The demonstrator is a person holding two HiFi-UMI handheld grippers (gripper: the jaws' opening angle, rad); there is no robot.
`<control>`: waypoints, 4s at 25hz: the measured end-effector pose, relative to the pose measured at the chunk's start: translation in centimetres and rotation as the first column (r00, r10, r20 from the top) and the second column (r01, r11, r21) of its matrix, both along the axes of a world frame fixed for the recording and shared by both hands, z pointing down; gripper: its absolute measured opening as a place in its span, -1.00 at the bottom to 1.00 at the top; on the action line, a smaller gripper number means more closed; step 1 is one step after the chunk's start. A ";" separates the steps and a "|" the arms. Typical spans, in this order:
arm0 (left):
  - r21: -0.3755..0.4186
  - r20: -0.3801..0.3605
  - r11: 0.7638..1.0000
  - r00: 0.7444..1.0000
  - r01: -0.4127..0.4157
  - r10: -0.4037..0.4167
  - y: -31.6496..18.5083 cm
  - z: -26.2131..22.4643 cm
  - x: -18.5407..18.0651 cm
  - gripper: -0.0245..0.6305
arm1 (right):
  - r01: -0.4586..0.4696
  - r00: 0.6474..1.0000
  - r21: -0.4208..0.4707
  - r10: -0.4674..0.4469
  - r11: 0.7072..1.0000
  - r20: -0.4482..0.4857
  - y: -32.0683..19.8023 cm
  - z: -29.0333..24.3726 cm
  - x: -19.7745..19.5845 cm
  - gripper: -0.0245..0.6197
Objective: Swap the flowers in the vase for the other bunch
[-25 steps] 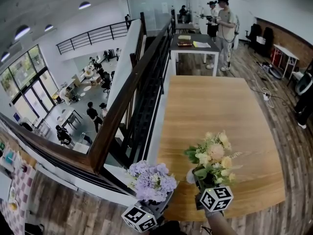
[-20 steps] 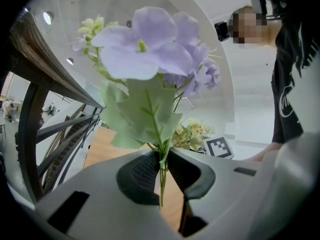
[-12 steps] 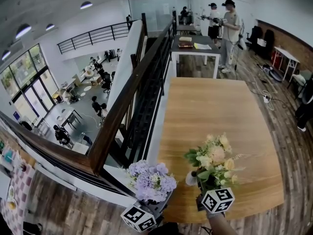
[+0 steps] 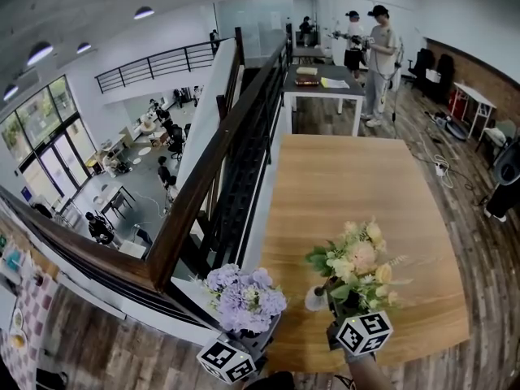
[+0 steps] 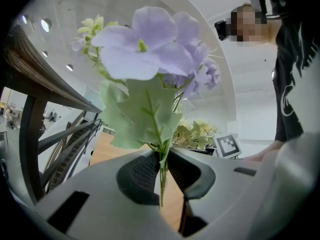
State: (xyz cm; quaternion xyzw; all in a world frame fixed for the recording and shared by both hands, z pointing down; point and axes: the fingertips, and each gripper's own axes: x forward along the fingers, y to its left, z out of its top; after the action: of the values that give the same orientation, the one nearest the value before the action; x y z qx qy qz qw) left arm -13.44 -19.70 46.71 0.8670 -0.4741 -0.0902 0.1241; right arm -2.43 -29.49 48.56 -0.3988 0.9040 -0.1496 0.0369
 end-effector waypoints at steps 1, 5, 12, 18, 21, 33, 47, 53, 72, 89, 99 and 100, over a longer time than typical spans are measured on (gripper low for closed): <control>0.002 0.000 1.000 1.000 0.001 -0.001 0.0 -0.1 0.0 -0.75 | 0.001 1.000 0.004 -0.001 1.000 0.002 0.0 -0.2 0.0 -0.76; 0.014 -0.001 1.000 1.000 0.001 -0.001 -0.3 -0.8 0.1 -0.75 | 0.005 1.000 0.012 -0.005 1.000 0.007 -0.1 -0.9 0.3 -0.76; 0.039 -0.008 0.999 1.000 -0.009 0.009 -1.7 -2.6 1.1 -0.75 | 0.006 1.000 0.037 -0.006 0.999 0.012 -1.0 -3.0 1.6 -0.76; 0.063 -0.014 0.998 0.999 -0.028 0.029 -2.6 -4.0 1.2 -0.75 | 0.004 1.000 0.051 -0.005 0.999 0.022 -1.0 -4.1 1.8 -0.76; 0.075 -0.012 0.996 0.999 -0.039 0.040 -3.0 -4.6 1.4 -0.75 | 0.000 1.000 0.061 -0.002 0.998 0.029 -1.0 -4.6 2.0 -0.76; 0.098 -0.015 0.994 0.999 -0.046 0.047 -4.3 -5.8 1.1 -0.75 | -0.014 0.999 0.080 0.010 0.997 0.044 0.0 -6.2 2.6 -0.76; 0.088 0.014 0.992 0.996 -0.090 0.089 -6.2 -4.9 3.0 -0.75 | -0.076 0.995 0.086 0.069 0.993 0.078 -0.3 -7.5 5.6 -0.76; 0.068 0.025 0.992 0.994 -0.106 0.104 -6.8 -4.4 3.7 -0.75 | -0.098 0.993 0.076 0.092 0.992 0.080 -0.6 -7.0 6.7 -0.76; -0.003 0.016 0.990 0.990 -0.143 0.143 -7.9 -1.1 5.7 -0.75 | -0.105 0.992 0.025 0.103 0.994 0.066 -0.9 -4.4 7.8 -0.76; -0.035 0.012 0.988 0.989 -0.148 0.148 -7.9 1.7 5.6 -0.75 | -0.122 0.992 -0.008 0.122 0.992 0.044 -0.1 -2.2 8.1 -0.76; -0.038 0.004 0.988 0.989 -0.151 0.151 -7.9 2.0 5.8 -0.75 | -0.128 0.991 -0.008 0.128 0.992 0.035 0.2 -2.2 8.6 -0.76; -0.038 0.004 0.988 0.989 -0.151 0.151 -7.8 2.0 5.8 -0.75 | -0.128 0.991 -0.007 0.128 0.992 0.035 0.2 -2.2 8.6 -0.76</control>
State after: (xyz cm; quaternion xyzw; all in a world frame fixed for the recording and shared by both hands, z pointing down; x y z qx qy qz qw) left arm -7.65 -27.51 48.73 0.8982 -0.4092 -0.0686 0.1455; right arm 6.13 -29.26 46.37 -0.4533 0.8754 -0.1561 0.0613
